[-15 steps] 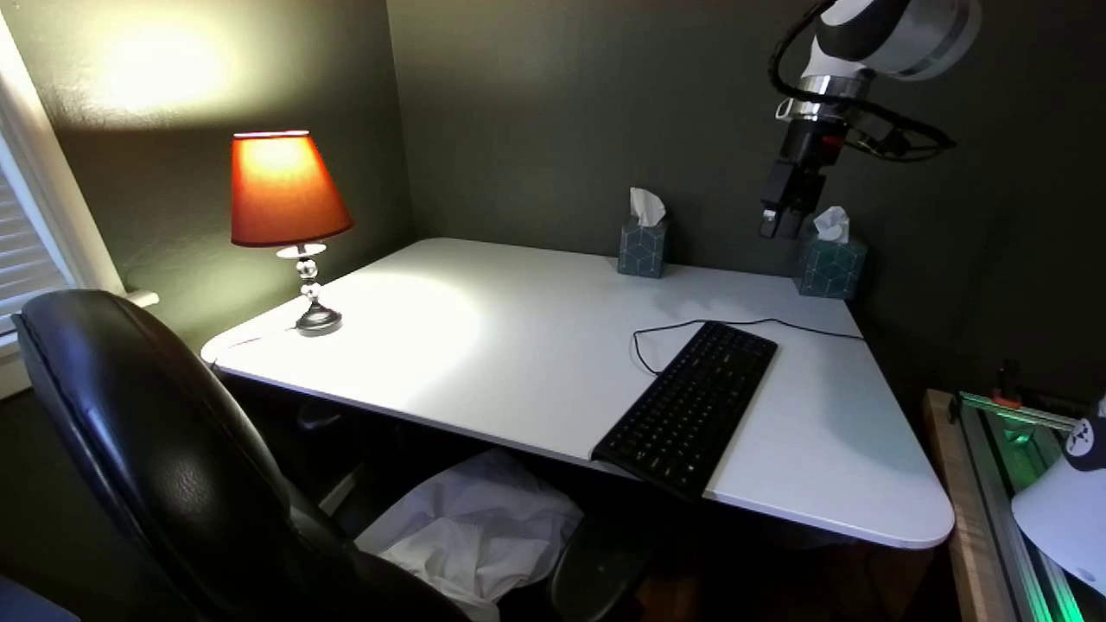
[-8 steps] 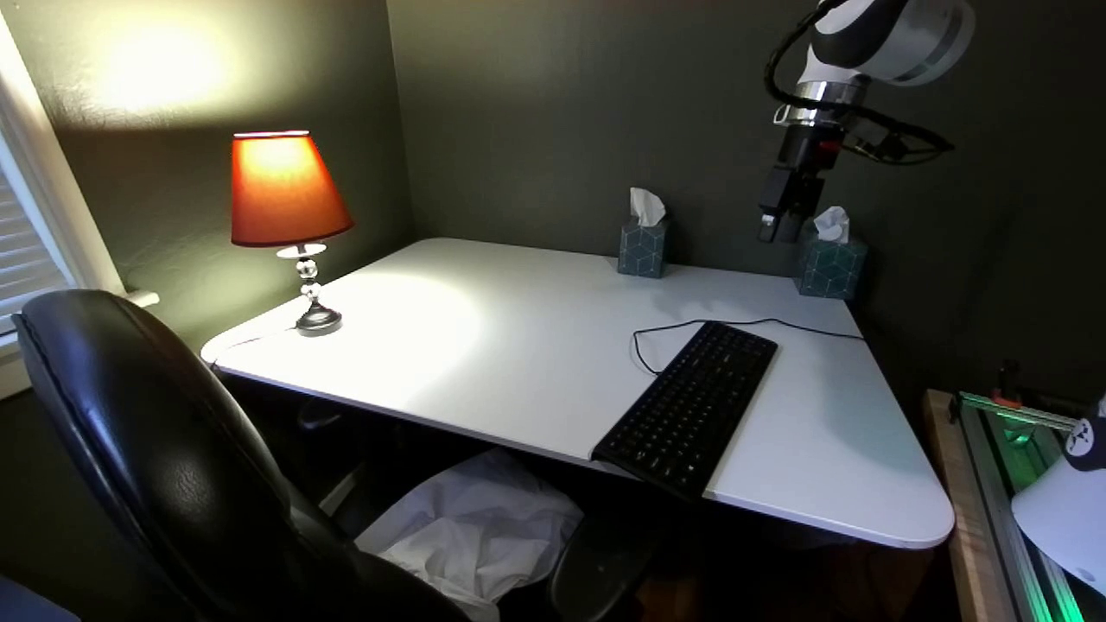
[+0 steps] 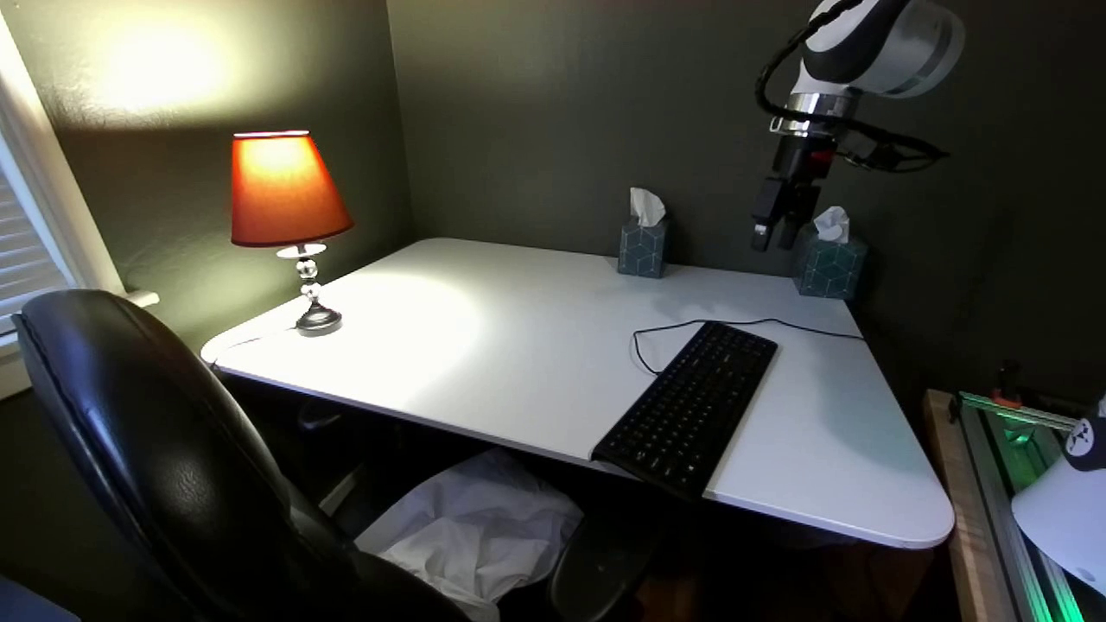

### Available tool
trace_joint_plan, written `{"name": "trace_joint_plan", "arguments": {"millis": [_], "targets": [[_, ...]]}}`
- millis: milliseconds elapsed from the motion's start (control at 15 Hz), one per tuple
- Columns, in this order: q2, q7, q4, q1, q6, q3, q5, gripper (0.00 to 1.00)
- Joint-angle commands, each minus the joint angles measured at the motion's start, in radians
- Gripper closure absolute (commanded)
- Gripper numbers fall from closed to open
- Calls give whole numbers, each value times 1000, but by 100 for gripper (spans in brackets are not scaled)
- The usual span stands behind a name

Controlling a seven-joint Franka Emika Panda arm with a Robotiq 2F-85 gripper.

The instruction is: Press a button on the keyboard

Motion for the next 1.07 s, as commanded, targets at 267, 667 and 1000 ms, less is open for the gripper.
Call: {"name": "trace_joint_plan", "arguments": {"millis": [267, 667, 1000], "targets": [[119, 80, -19, -33, 141, 39, -30, 0], [208, 149, -4, -46, 182, 63, -57, 35], [263, 177, 14, -53, 185, 69, -57, 74]]}}
